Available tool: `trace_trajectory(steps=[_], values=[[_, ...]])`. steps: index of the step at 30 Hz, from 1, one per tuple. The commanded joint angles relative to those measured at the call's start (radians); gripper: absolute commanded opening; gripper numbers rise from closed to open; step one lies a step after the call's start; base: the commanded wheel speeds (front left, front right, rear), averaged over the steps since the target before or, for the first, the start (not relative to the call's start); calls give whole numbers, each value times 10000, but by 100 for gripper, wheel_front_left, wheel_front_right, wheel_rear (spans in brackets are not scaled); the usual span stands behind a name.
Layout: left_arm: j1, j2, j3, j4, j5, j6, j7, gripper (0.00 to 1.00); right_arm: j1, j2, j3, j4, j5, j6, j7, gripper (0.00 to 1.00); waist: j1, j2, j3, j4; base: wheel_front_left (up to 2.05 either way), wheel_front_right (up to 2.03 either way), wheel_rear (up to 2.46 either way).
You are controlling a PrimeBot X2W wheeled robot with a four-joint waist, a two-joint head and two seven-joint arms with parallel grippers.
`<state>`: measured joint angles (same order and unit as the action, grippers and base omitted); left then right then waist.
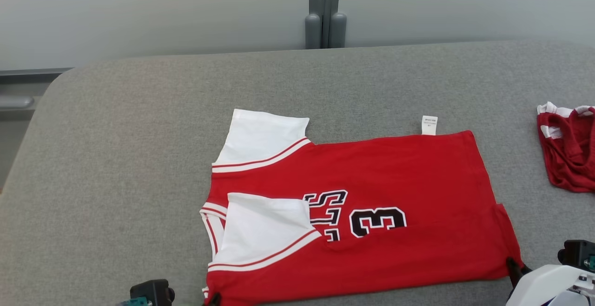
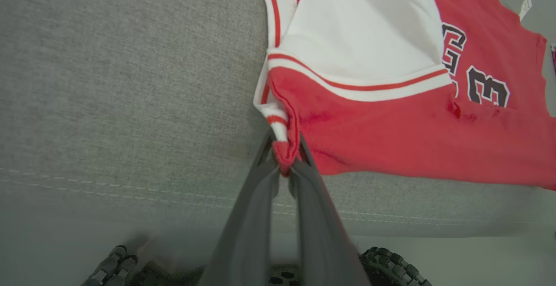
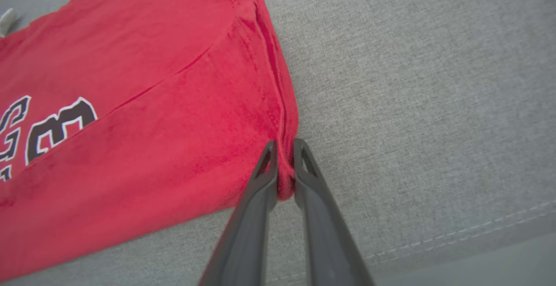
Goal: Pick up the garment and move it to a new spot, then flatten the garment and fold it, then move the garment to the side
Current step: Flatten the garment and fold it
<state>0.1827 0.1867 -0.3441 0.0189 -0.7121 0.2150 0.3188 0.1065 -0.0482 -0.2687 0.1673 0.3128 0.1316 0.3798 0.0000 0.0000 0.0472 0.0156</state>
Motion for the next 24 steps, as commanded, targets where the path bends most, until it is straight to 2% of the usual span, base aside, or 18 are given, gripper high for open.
trace_trajectory(steps=[1, 2, 7, 12, 17, 21, 24], values=[[37, 43, 85, 92, 88, 79, -117, 48, 142, -44, -23, -80, 79, -19, -115, 100, 0, 0, 17, -35, 0, 0, 0], [-16, 61, 101, 138, 146, 98, -178, 100, 176, -42, -9, -81, 127, -19, -152, 100, 0, 0, 28, -56, 0, 0, 0], [-638, 381, 278, 198, 537, 133, -530, 100, 189, -41, -17, -228, 185, -18, -437, 100, 0, 0, 139, -190, 0, 0, 0], [-2091, 1013, 307, -44, 993, -194, -317, 100, -298, -39, 45, -696, -79, -16, -514, 100, 0, 0, 448, -331, 0, 0, 0], [-4654, 1591, -138, 188, 1419, -1130, 608, 100, -1141, -35, 490, -1336, -375, -16, -222, 100, 0, 0, 1074, -664, 0, 0, 0], [-6646, 1835, -454, 973, 1546, -1944, 1361, 100, -2143, -35, 1049, -1520, -587, -14, -62, 100, 0, 0, 1760, -1094, 0, 0, 0], [-7799, 1882, -710, 1792, 1831, -2284, 1632, 100, -2790, -35, 1423, -1413, -675, -14, -68, 100, 0, 0, 2275, -1358, 0, 0, 0]])
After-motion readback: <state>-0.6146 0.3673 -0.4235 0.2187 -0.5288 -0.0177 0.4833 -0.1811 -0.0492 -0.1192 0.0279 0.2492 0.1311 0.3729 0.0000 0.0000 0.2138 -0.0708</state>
